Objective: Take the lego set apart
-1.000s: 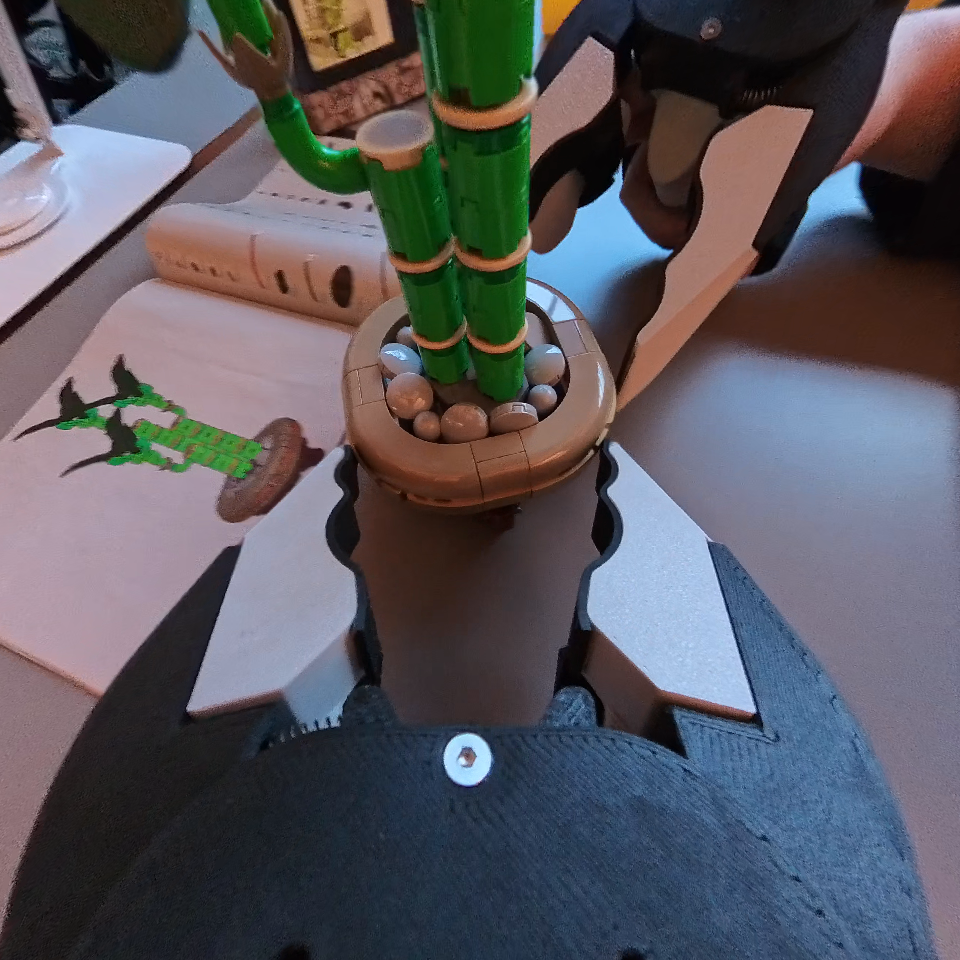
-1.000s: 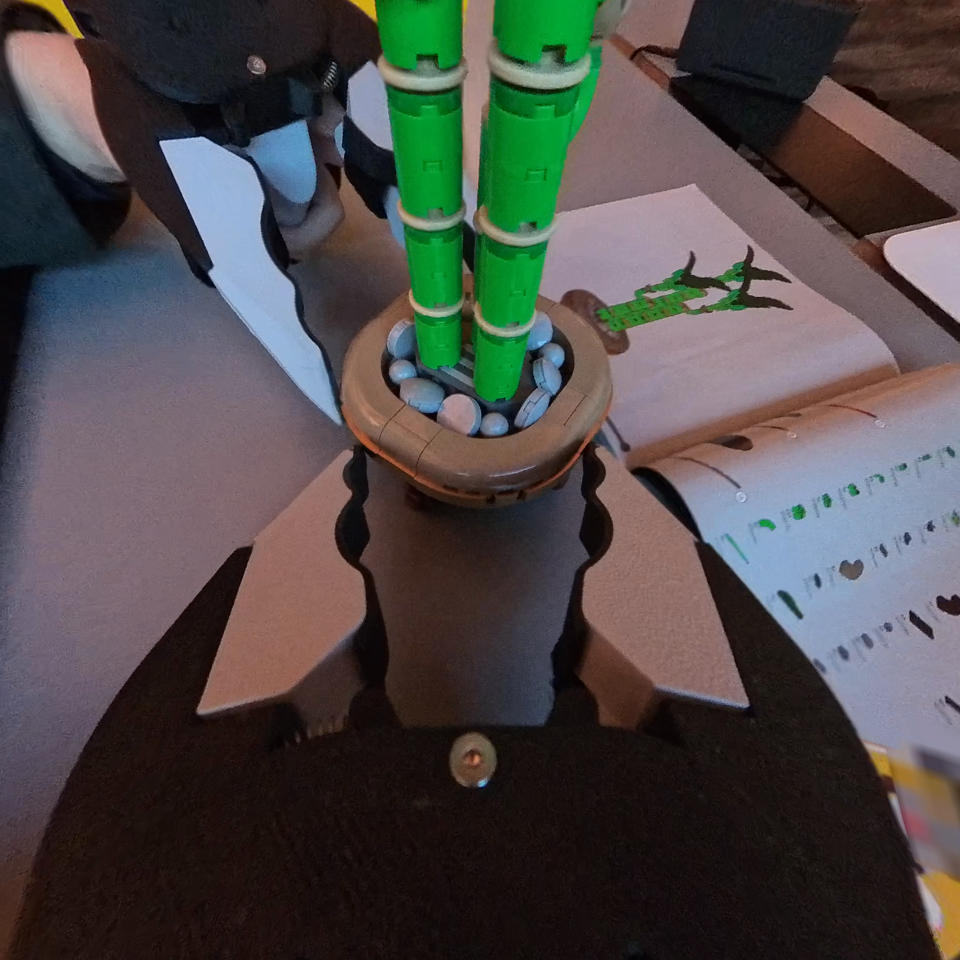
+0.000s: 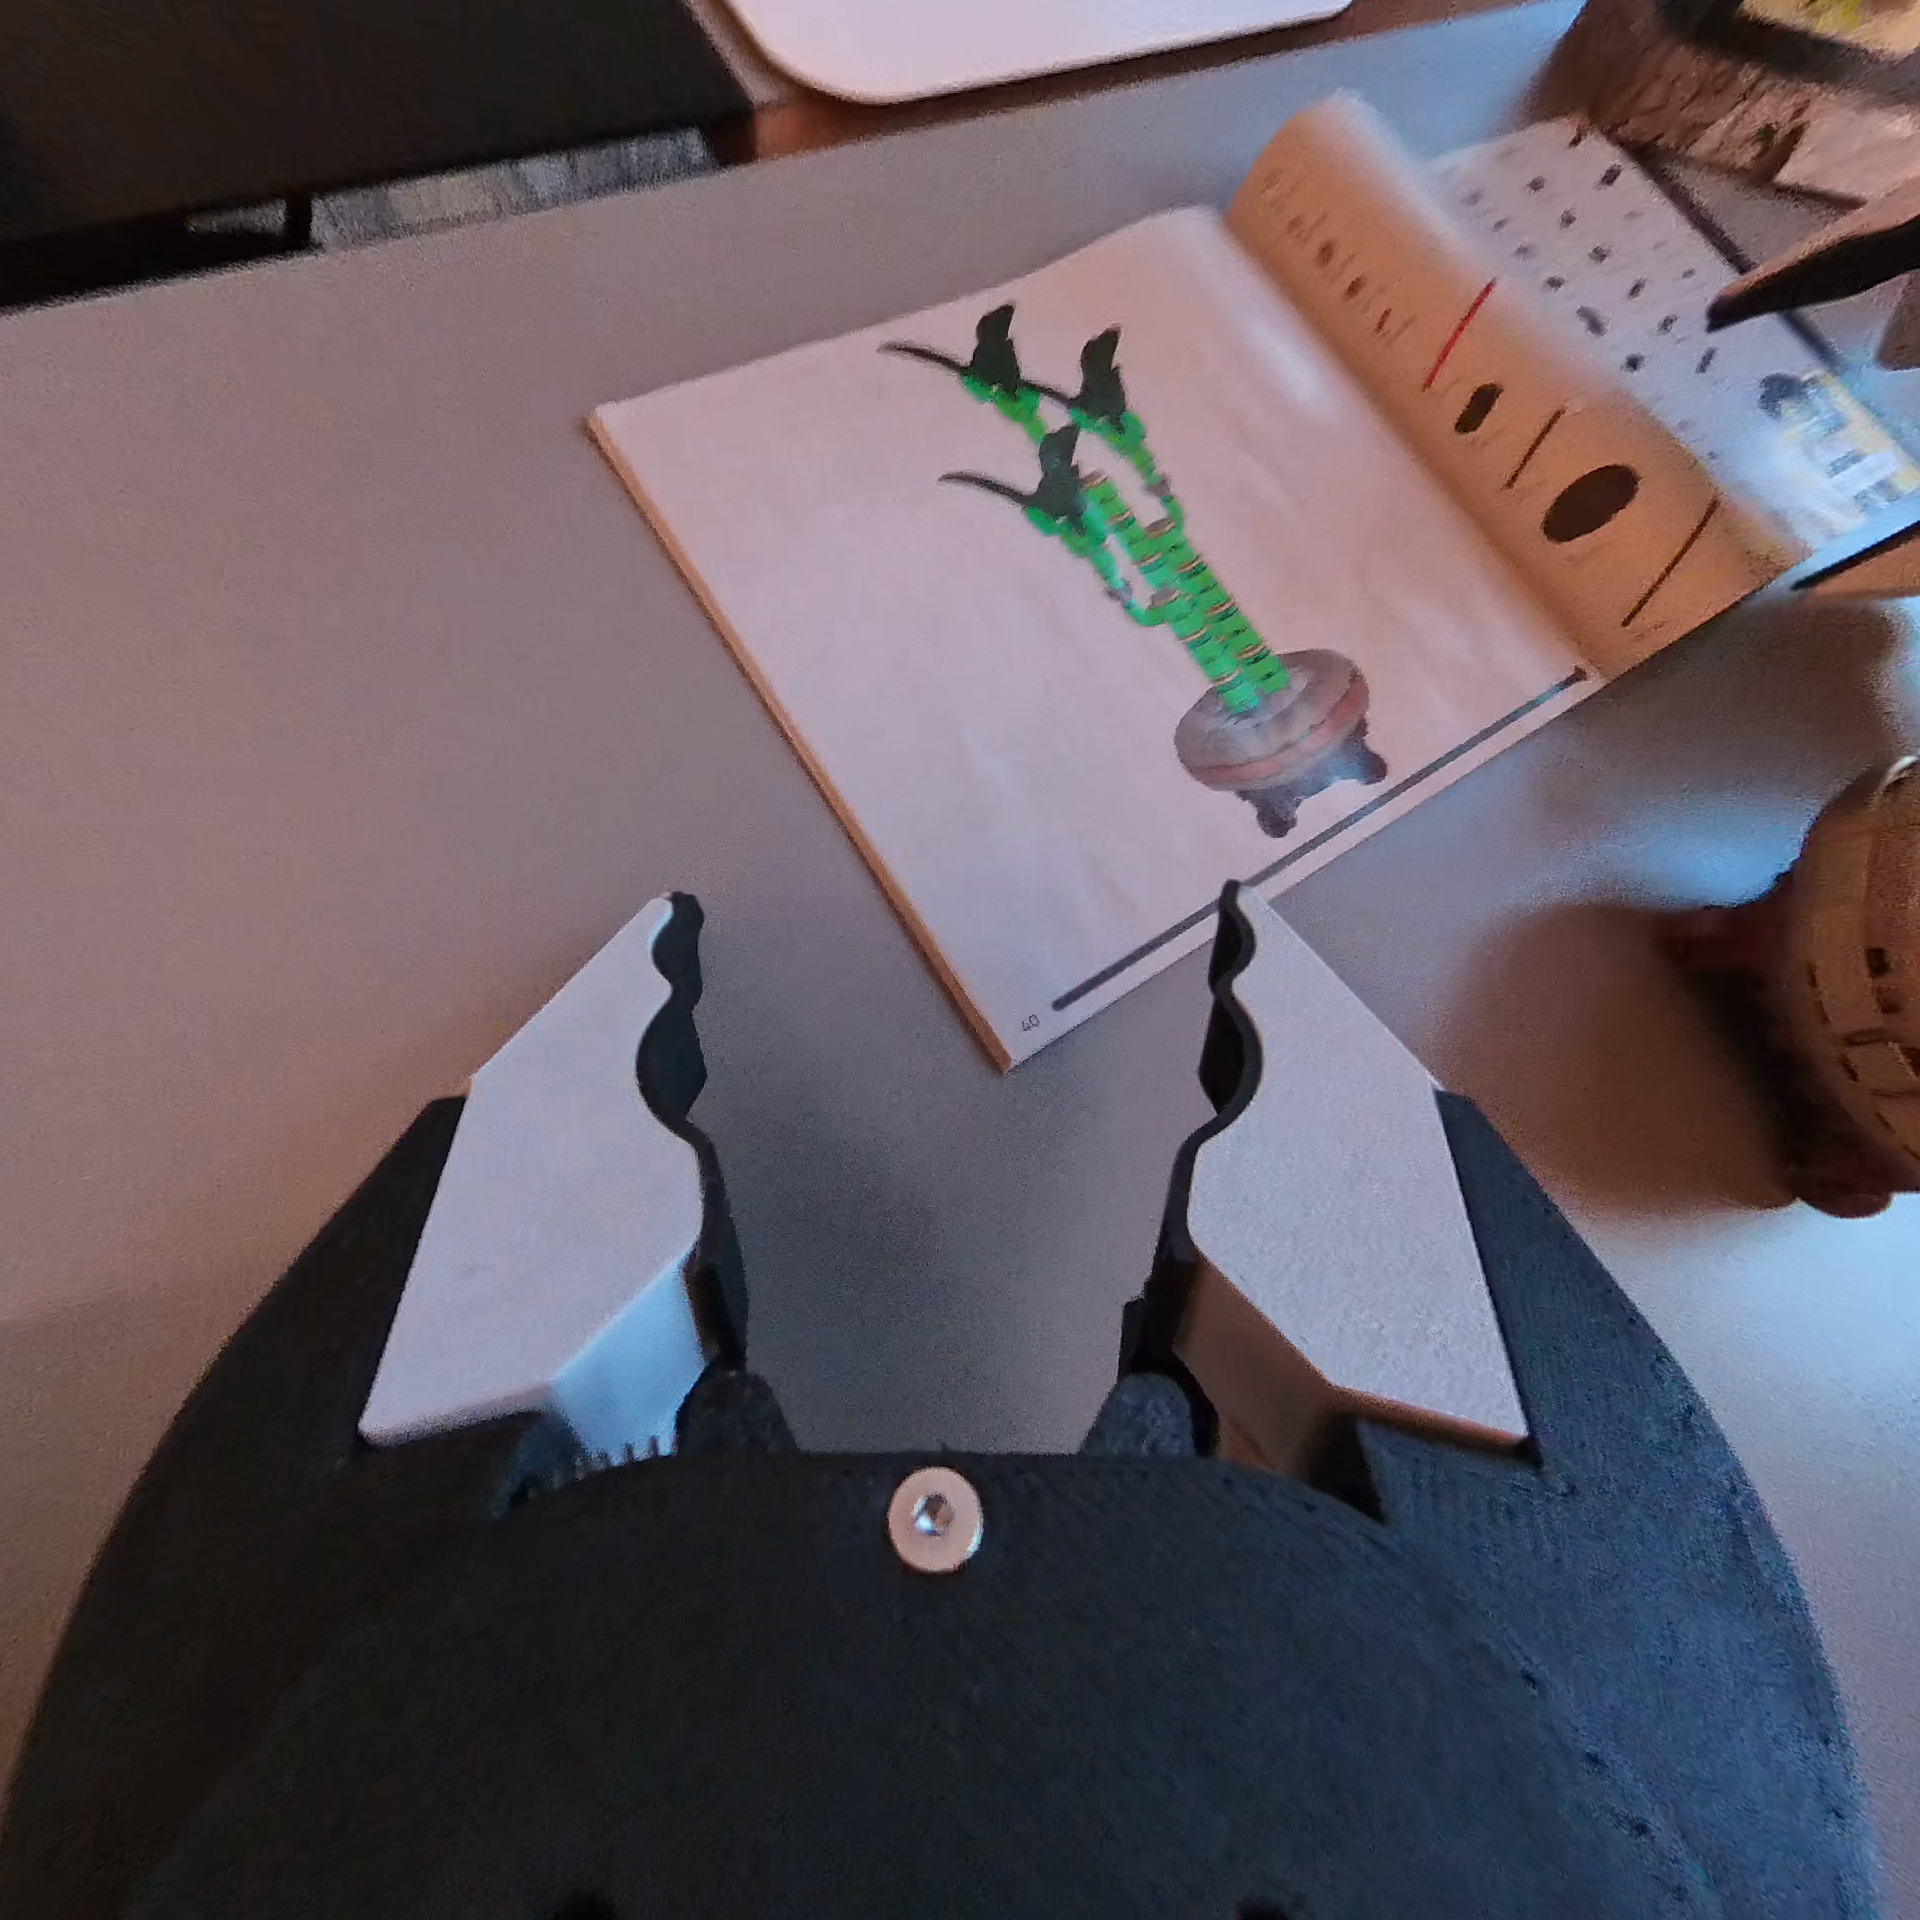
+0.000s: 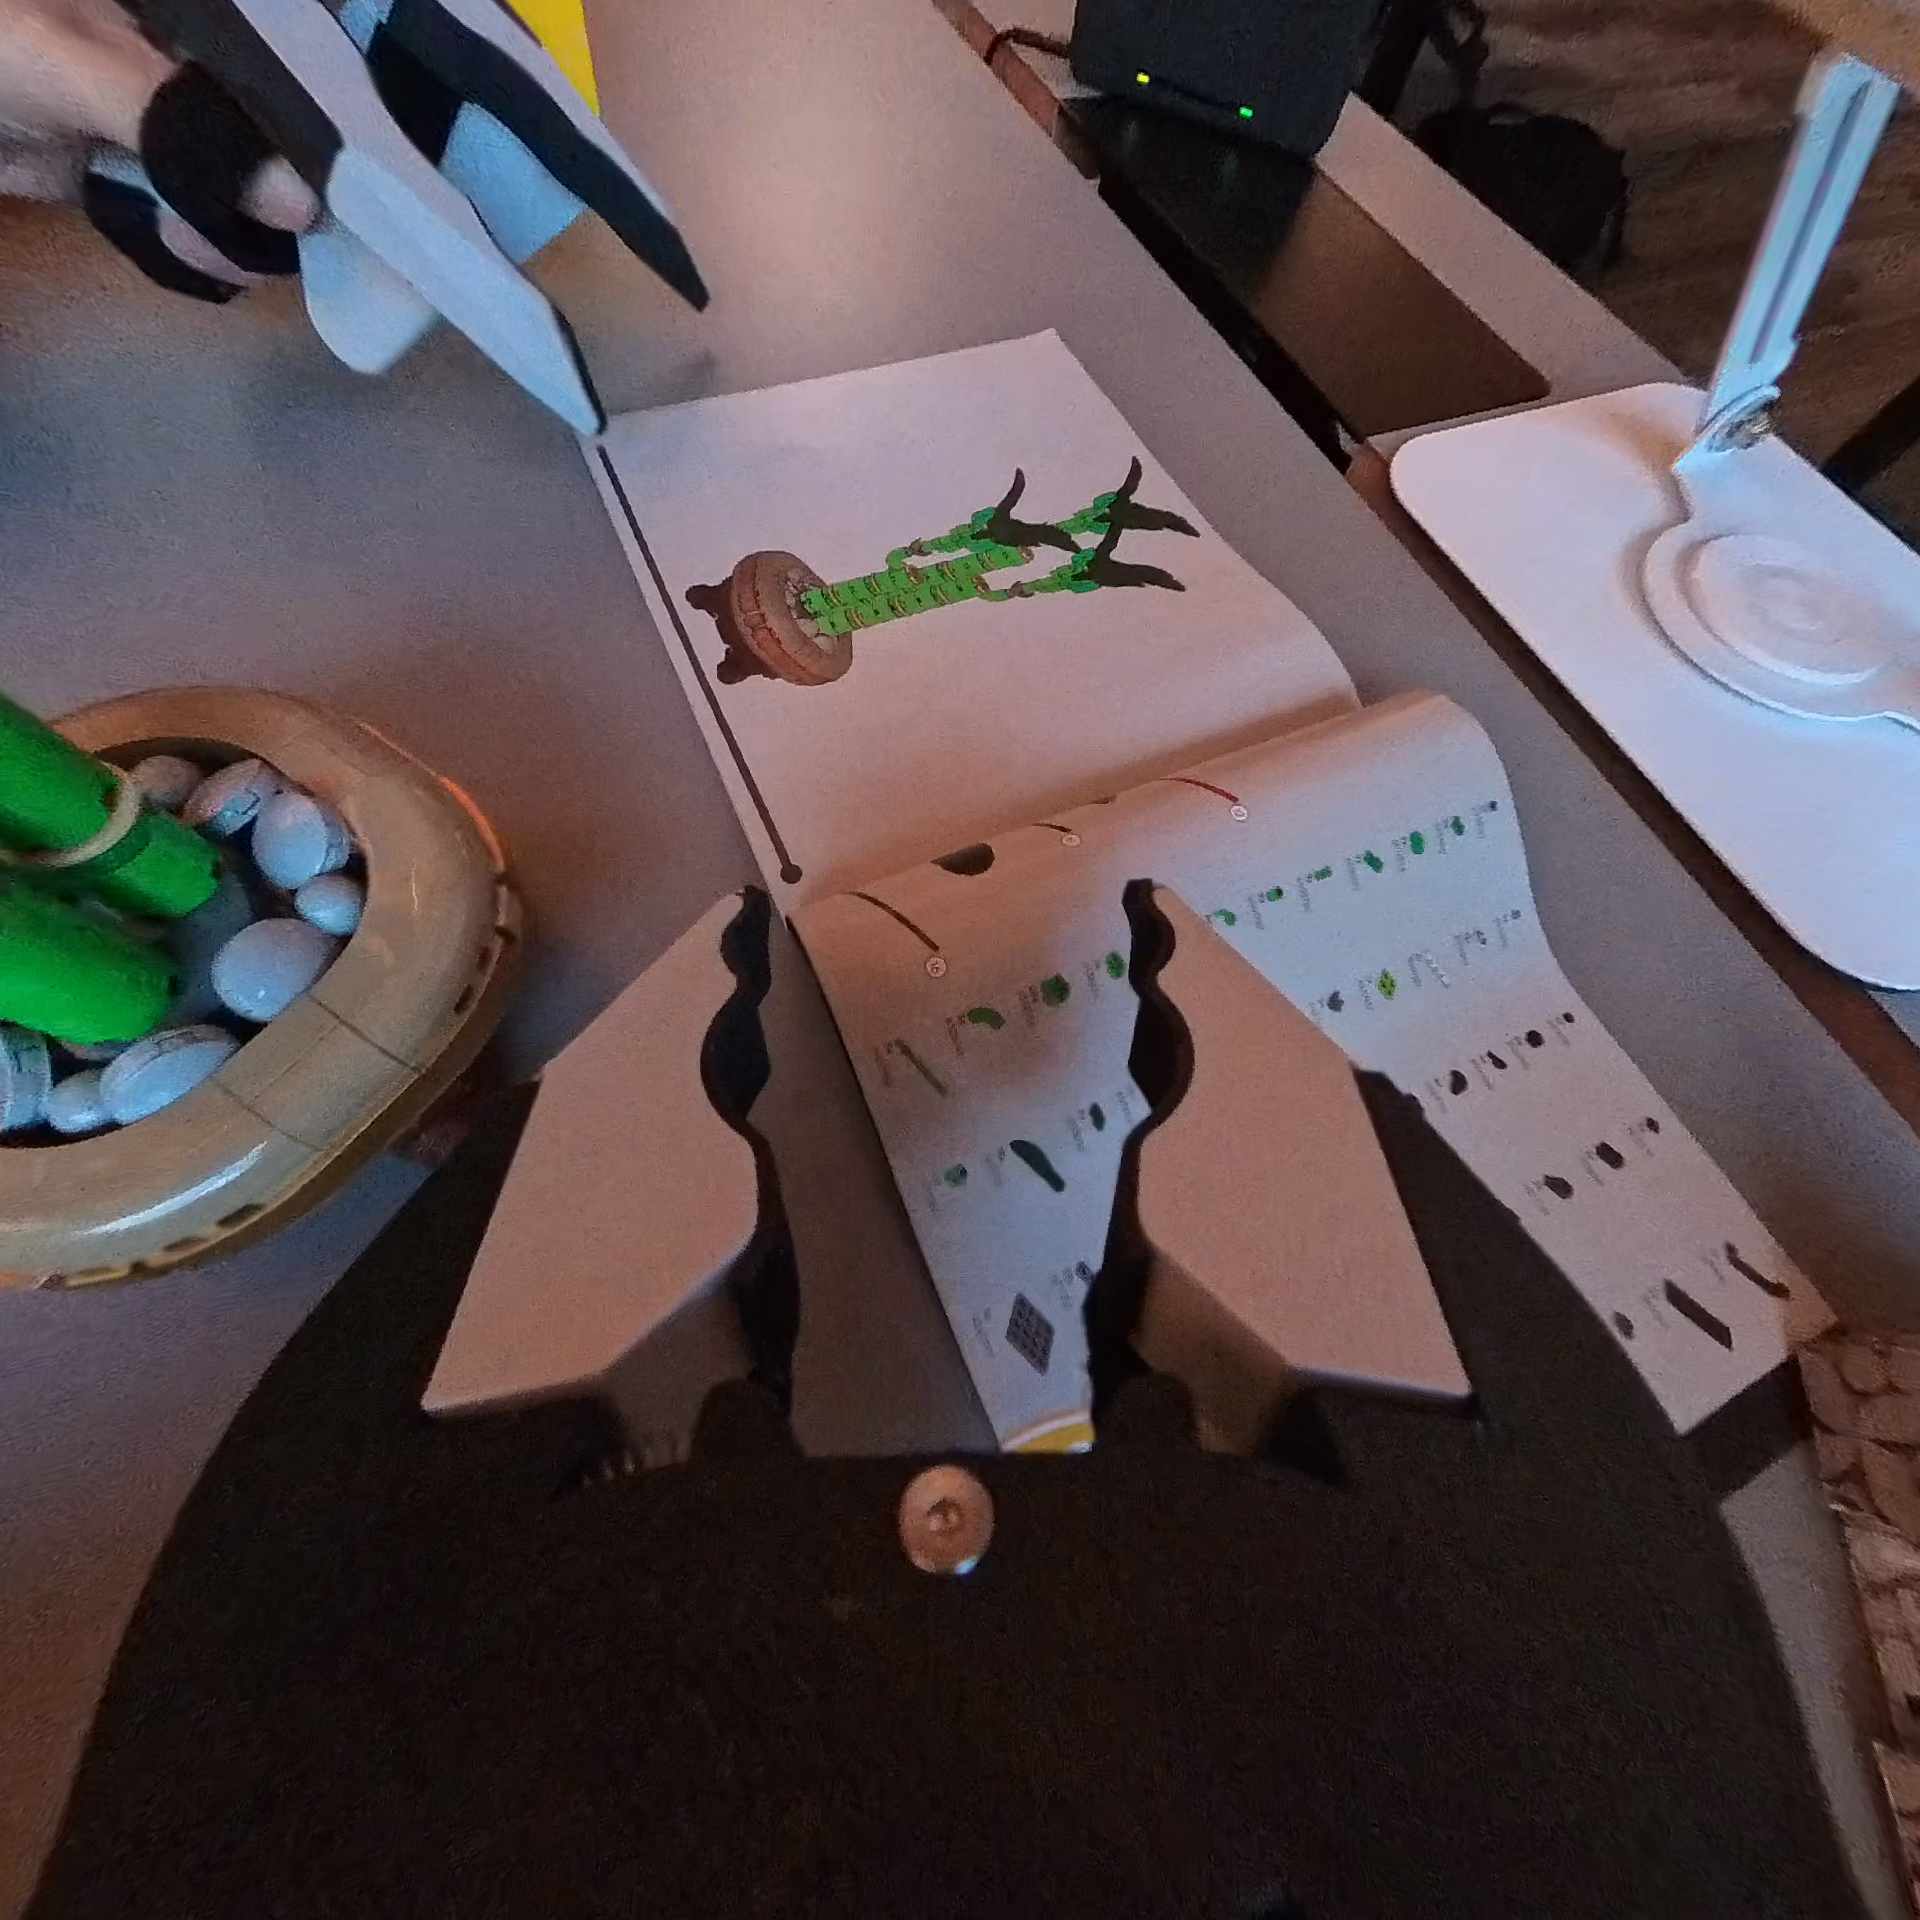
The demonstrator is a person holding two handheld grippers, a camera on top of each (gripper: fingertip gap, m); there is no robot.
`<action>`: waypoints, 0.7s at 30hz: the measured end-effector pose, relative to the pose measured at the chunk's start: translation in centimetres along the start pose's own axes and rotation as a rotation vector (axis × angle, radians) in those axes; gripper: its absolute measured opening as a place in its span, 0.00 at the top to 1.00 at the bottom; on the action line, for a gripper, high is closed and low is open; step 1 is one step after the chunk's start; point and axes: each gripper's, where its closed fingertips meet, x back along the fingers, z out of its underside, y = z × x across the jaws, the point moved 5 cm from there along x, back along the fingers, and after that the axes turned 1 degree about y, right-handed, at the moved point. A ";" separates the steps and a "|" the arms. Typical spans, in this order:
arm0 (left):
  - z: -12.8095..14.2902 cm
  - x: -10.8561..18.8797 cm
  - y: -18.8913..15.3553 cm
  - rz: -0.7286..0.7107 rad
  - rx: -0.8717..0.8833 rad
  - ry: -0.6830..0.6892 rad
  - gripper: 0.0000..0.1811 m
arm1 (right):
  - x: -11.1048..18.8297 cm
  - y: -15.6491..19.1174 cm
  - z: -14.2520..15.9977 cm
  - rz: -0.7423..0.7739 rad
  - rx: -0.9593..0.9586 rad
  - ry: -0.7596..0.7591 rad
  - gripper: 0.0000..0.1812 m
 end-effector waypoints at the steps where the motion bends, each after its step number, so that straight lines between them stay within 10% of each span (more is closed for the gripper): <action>1: 0.2 -0.3 0.0 0.007 0.014 0.017 0.46 | -0.4 -0.1 -0.1 -0.012 -0.008 0.005 0.61; 8: 0.3 -1.0 -0.2 -0.037 -0.040 0.045 0.57 | -1.8 -1.9 -3.5 -0.070 -0.079 -0.022 0.61; 21: 1.0 -0.9 -1.3 -0.055 -0.190 0.081 0.78 | -7.6 -8.6 -4.6 -0.054 0.008 0.477 0.66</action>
